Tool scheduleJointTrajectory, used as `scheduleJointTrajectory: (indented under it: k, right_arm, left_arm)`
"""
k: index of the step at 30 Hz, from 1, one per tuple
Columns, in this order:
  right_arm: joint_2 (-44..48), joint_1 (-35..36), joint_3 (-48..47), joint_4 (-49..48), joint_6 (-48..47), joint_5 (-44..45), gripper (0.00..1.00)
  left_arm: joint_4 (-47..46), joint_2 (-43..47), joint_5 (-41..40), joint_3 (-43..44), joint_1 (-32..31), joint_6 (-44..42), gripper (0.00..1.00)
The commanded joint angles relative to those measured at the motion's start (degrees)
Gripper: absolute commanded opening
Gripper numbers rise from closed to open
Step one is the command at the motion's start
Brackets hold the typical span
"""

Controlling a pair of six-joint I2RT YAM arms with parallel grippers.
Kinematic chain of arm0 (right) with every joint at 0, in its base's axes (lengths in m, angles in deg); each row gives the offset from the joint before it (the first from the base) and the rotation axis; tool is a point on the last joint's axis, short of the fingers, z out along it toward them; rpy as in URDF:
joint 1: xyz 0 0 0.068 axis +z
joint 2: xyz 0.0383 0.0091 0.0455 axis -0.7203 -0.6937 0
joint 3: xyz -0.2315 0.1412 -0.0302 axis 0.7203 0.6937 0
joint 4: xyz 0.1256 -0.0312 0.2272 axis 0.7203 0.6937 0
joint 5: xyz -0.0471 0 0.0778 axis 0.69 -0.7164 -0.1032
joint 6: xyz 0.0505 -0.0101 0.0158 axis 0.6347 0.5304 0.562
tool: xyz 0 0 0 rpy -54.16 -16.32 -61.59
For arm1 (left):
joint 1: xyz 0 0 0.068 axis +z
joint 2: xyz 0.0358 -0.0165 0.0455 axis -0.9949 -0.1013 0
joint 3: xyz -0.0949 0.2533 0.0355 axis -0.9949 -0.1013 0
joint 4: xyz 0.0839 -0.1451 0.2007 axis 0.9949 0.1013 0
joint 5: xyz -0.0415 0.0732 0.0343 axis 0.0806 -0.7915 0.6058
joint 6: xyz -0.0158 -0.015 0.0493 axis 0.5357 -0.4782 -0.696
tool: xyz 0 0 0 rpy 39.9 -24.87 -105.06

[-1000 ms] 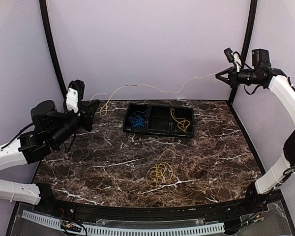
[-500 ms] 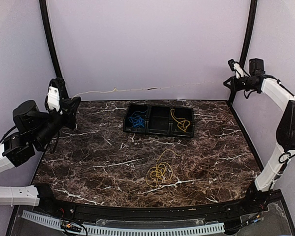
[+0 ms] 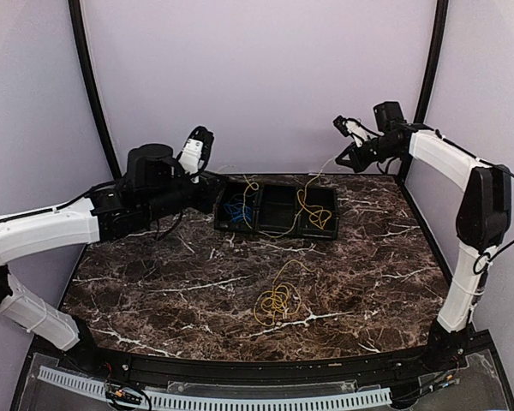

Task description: Untangle the cables

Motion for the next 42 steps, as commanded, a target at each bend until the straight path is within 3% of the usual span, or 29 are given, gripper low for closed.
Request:
scheduleJointTrajectory:
  k: [1, 13, 18, 25, 28, 35, 42]
  right_arm:
    - [-4.9, 1.5, -5.0, 3.6, -1.2, 3.0, 0.0]
    - [-4.9, 1.9, -9.1, -0.7, 3.0, 10.0, 0.0]
    - [-4.4, 2.0, -9.8, -1.8, 2.7, 11.3, 0.0]
    - [-6.8, 2.0, -11.8, -0.4, 4.5, 11.2, 0.0]
    - [-6.5, 2.0, -10.6, -1.4, 4.5, 10.8, 0.0]
    - [-10.8, 2.6, -9.2, 1.3, 6.3, -0.7, 0.02]
    - [-16.3, 5.0, -7.1, 3.7, 6.4, -2.3, 0.01]
  left_arm:
    - [-3.9, -6.8, 8.8, 8.1, 0.2, 6.0, 0.0]
    - [-8.5, -26.9, 24.0, 32.2, 0.2, 8.7, 0.0]
    - [-11.1, -33.8, 25.4, 40.1, 0.2, 11.4, 0.0]
    - [-21.5, -43.1, 26.6, 43.8, 0.2, 16.1, 0.0]
    - [-25.7, -46.2, 23.3, 43.9, 0.3, 16.9, 0.0]
    - [-20.7, -53.6, 19.7, 46.8, 1.1, 19.4, 0.0]
    - [-19.8, -54.2, 19.8, 42.2, 1.5, 21.2, 0.0]
